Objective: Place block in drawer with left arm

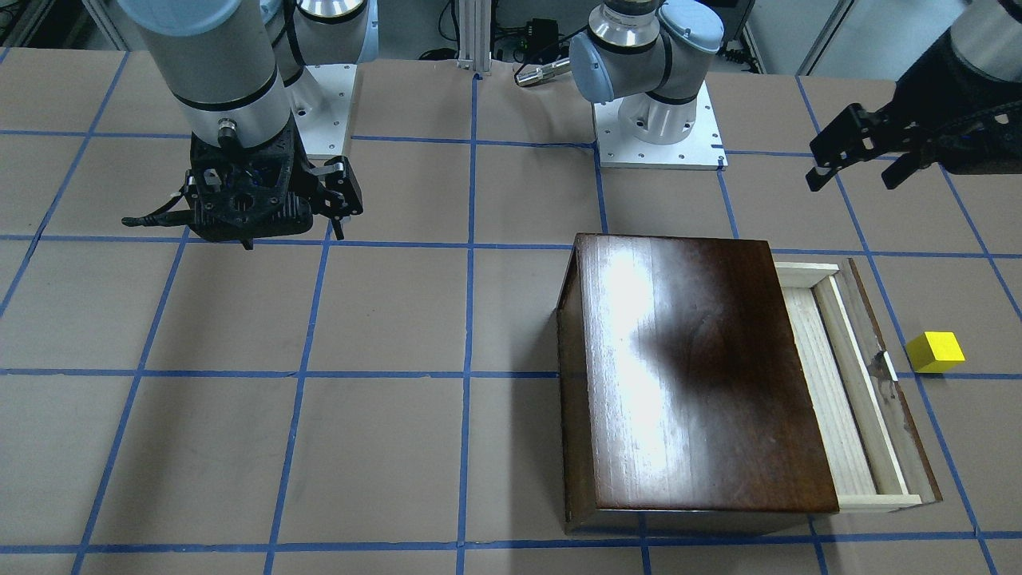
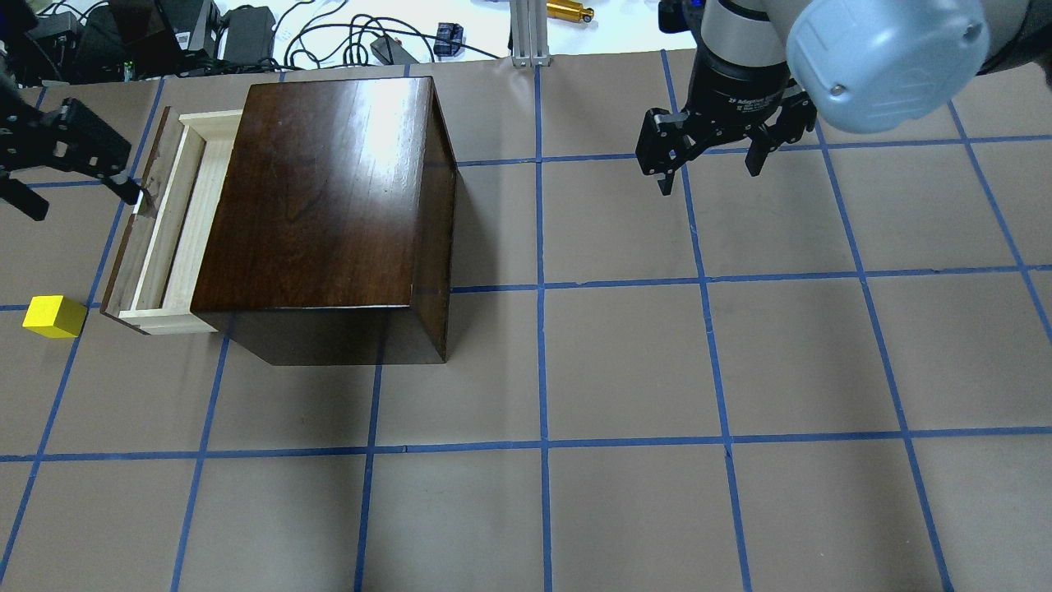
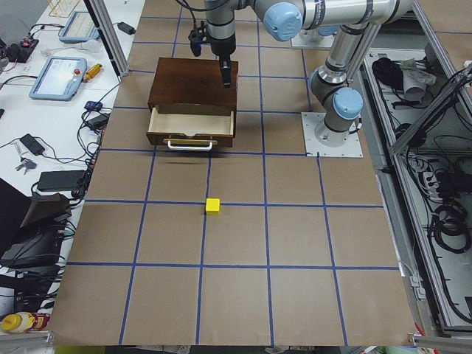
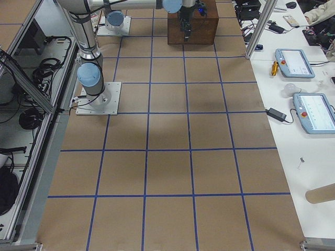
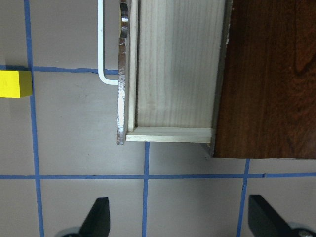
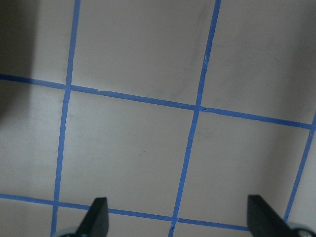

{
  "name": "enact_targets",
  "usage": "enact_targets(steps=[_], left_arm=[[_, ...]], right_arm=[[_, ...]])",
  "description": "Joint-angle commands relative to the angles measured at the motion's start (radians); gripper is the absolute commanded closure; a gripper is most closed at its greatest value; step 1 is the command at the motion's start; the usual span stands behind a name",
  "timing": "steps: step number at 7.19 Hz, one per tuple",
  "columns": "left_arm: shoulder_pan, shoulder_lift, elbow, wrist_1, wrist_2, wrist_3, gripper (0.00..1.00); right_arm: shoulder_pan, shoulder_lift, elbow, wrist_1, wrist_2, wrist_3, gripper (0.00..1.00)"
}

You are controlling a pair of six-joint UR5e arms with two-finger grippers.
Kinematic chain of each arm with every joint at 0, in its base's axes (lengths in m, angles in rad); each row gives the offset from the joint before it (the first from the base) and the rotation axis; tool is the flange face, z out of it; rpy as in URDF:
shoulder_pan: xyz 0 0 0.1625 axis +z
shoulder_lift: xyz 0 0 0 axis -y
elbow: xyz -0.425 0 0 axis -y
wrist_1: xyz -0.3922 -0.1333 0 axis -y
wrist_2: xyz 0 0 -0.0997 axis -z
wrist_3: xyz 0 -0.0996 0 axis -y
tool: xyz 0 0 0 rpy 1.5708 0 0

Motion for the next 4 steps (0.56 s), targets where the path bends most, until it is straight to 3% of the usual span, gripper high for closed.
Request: enact_targets(steps=[1,4], left_arm=[[-0.173,-0.023,-0.009,0.069,0.002,-0.211,0.00],[-0.291,-0.071,-0.023,0.198,0.052,-0.239,0.00]], right_arm=[[0.000,0.000,0.000,0.000,0.000,-0.001,0.00],[0.000,0.000,0.000,0.000,0.000,0.000,0.00]])
